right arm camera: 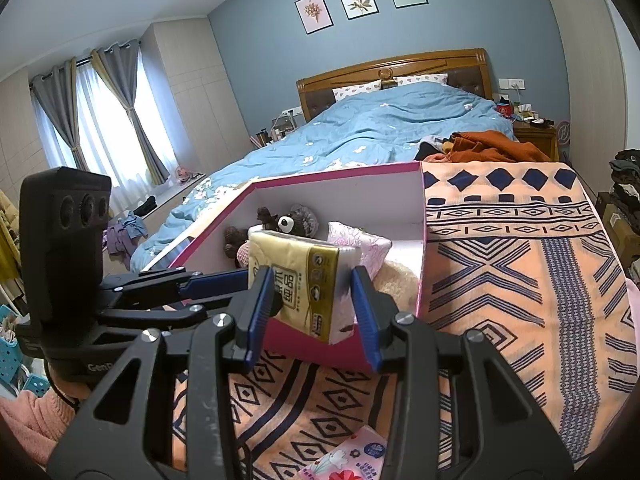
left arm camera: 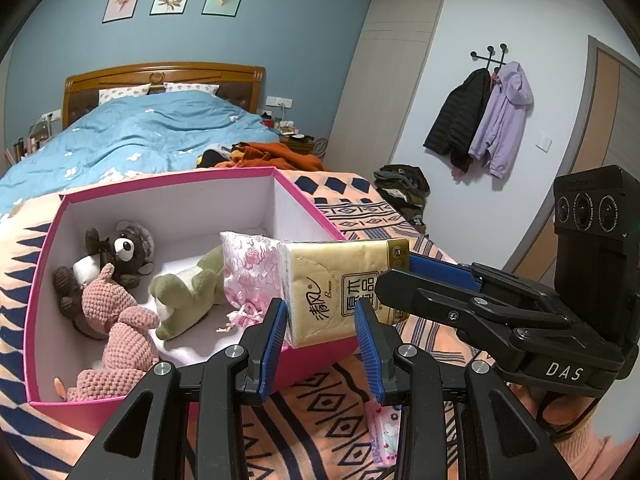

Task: Organize objects
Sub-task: 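Lower the yellow tissue pack over the box rim into the box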

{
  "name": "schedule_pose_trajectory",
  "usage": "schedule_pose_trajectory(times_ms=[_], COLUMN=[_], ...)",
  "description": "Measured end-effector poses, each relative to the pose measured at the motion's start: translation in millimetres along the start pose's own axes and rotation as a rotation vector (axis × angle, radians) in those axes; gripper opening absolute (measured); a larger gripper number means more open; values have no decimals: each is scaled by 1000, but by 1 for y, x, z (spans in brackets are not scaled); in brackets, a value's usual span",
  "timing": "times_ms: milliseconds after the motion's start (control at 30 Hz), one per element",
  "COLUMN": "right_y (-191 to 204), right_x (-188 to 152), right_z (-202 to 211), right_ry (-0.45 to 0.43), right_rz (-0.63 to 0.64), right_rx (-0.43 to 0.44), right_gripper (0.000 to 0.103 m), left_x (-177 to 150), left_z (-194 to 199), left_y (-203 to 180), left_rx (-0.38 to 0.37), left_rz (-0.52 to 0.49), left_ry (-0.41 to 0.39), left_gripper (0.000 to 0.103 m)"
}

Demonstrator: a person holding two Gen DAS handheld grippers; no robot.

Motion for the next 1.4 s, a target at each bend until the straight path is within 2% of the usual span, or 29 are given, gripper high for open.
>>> schedule_pose_trajectory(times_ms=[1400], right_y=[-13], right_x=[7], right_z=[-26], right_ry=[48], right_rz=[-20], right_rx=[-14], right_gripper=[43], left_x=[6], left_z=[-28], left_y=[16], left_rx=[11], left_rz=[34], left_ry=[56], left_gripper=[35])
Point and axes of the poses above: each gripper's, at about its wrist camera, not at the fingertips, and z roughly against the way its jaws point, y to its left, x to its top, the point moved 6 cm from there along -z, roughly the way its jaws point, and after that the axes turned 14 degrees about -x, right-handed, at the moved point
